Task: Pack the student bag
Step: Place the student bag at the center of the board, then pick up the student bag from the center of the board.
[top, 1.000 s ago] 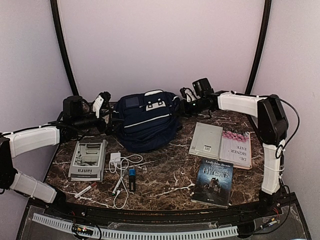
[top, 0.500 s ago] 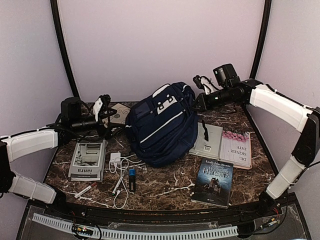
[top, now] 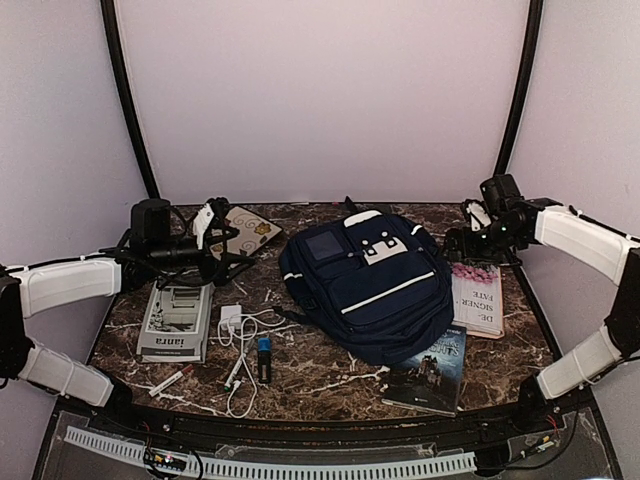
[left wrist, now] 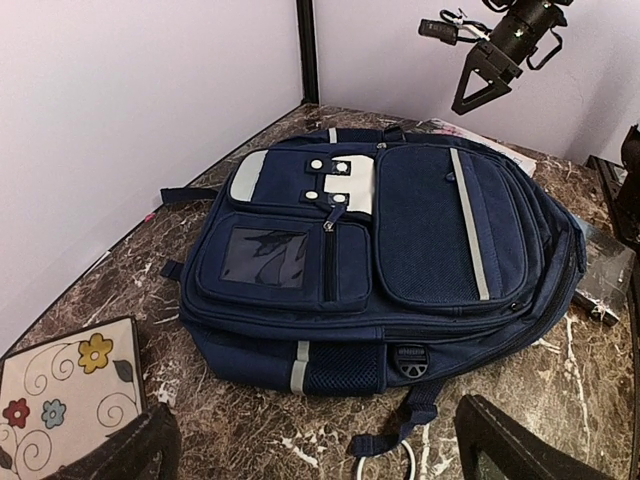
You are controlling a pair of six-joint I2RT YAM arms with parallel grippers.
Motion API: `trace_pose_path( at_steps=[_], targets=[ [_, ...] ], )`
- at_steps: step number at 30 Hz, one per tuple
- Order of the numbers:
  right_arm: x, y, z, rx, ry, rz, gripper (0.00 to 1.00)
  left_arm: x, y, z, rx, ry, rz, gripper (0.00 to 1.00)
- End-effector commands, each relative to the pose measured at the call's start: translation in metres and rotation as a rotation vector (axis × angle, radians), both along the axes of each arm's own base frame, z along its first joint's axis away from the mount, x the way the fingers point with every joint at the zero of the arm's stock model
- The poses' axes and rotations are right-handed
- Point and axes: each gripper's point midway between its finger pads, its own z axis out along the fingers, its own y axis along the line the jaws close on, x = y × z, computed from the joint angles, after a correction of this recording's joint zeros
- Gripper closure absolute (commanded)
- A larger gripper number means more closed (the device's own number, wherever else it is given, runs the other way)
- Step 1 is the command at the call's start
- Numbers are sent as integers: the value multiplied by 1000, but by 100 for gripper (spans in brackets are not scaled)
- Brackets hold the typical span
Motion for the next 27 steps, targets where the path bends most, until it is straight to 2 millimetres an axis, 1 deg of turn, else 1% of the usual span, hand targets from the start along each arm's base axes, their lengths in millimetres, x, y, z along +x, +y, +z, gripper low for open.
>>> trace_pose_path(
  at_steps=[1,3,4,6,8,9,11,13,14,15,16,18,20,22,24,26,27],
  targets=[
    [21,-6,-29,-27,10,-49,5,-2,-3,6,15,-35,-10,1],
    [24,-6,-49,-25,55,-58,6,-3,-3,5,20,-36,-12,1],
    [25,-2,-57,-3,78,-47,9,-3,-4,4,22,-37,-14,1],
    [25,17,-71,85,125,12,21,-5,-5,2,25,-35,-20,1],
    [21,41,-75,206,161,94,32,-5,-5,1,30,-37,-20,1],
    [19,49,-78,249,181,121,39,-5,-6,0,33,-38,-22,1],
    [16,58,-79,295,202,150,49,-5,-6,-1,37,-38,-21,1],
    [16,63,-76,325,201,174,61,-6,-7,-1,39,-40,-24,1],
    [16,67,-72,346,196,194,71,-6,-7,-1,39,-41,-25,1],
    [15,73,-66,377,191,216,84,-6,-7,-1,39,-42,-27,1],
    [16,76,-60,397,185,233,100,-6,-7,-1,39,-42,-29,1],
    [18,79,-47,413,164,252,100,-8,-9,-1,36,-41,-41,1],
    [20,82,-30,412,131,284,100,-11,-10,0,33,-41,-57,1],
    [28,88,4,387,51,337,100,-14,-12,2,25,-44,-73,1],
    [28,98,35,323,-38,410,100,-14,-12,6,20,-56,-77,1],
    [24,118,62,229,-114,500,100,-12,-11,8,27,-71,-69,1],
    [21,129,78,192,-154,554,100,-12,-10,9,32,-78,-65,1]
  ],
)
